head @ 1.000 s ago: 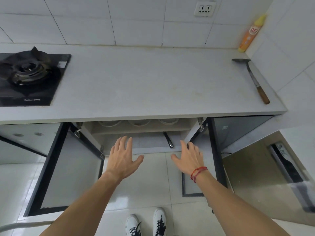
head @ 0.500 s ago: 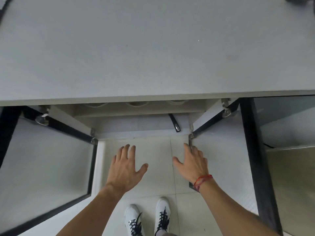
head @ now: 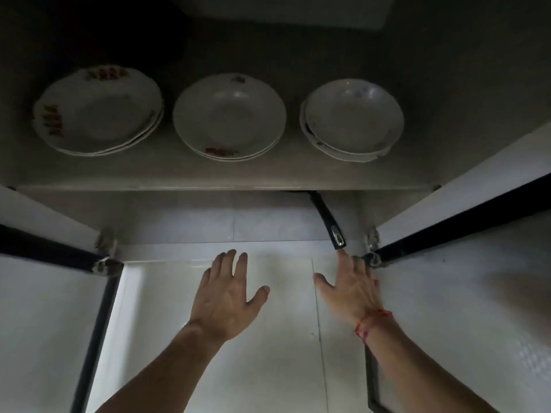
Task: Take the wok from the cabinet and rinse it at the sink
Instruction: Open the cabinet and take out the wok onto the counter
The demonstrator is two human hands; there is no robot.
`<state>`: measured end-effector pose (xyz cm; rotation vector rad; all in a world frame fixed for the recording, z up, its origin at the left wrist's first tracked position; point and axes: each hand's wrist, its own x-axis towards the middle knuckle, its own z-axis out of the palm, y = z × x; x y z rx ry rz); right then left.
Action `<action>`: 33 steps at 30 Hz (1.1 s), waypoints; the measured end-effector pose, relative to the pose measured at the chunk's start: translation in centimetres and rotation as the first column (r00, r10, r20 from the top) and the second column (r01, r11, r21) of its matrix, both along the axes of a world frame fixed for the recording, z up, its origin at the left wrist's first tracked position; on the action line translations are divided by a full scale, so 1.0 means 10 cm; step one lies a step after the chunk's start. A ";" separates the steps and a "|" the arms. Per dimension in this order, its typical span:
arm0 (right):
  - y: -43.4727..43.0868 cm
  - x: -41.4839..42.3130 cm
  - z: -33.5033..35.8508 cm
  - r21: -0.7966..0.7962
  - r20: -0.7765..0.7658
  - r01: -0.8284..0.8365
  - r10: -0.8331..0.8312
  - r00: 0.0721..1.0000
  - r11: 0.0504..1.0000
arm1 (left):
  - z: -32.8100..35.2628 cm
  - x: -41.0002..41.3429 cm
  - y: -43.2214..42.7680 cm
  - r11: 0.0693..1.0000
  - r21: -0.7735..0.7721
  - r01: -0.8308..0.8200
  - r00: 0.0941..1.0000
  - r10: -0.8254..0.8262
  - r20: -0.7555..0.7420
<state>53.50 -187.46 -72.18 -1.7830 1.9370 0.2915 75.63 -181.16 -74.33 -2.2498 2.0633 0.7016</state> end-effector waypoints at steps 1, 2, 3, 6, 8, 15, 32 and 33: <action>-0.12 0.00 -0.16 -0.020 0.002 0.006 -0.006 1.000 1.000 | -0.13 0.00 -0.12 1.000 -0.009 -0.004 1.000 0.004 0.001; -0.23 0.01 -0.32 -0.038 0.002 0.016 -0.016 1.000 0.999 | -0.27 0.01 -0.24 1.000 -0.010 -0.002 1.000 0.002 0.008; -0.36 0.02 -0.48 -0.061 0.000 0.025 -0.025 1.000 0.998 | -0.42 0.02 -0.34 1.000 -0.014 0.002 1.000 -0.002 0.018; -0.69 0.07 -0.90 -0.153 -0.012 0.021 -0.023 1.000 0.988 | -0.84 0.07 -0.61 0.998 -0.067 0.011 0.999 -0.009 0.038; -0.89 0.11 -1.12 -0.199 -0.020 0.014 -0.018 1.000 0.980 | -1.09 0.09 -0.75 0.996 -0.082 0.027 0.998 -0.022 0.065; -1.44 0.24 -1.63 -0.297 -0.045 0.002 -0.016 0.999 0.955 | -1.65 0.18 -1.06 0.988 -0.144 0.049 0.996 -0.038 0.080; -2.17 0.29 -2.12 -0.321 0.059 0.154 -0.143 0.988 0.934 | -1.86 0.53 -0.94 0.959 -0.258 0.116 0.989 -0.088 0.118; -2.17 0.27 -2.14 -0.319 0.076 0.169 -0.153 0.985 0.933 | -1.84 0.55 -0.93 0.960 -0.259 0.109 0.990 -0.083 0.111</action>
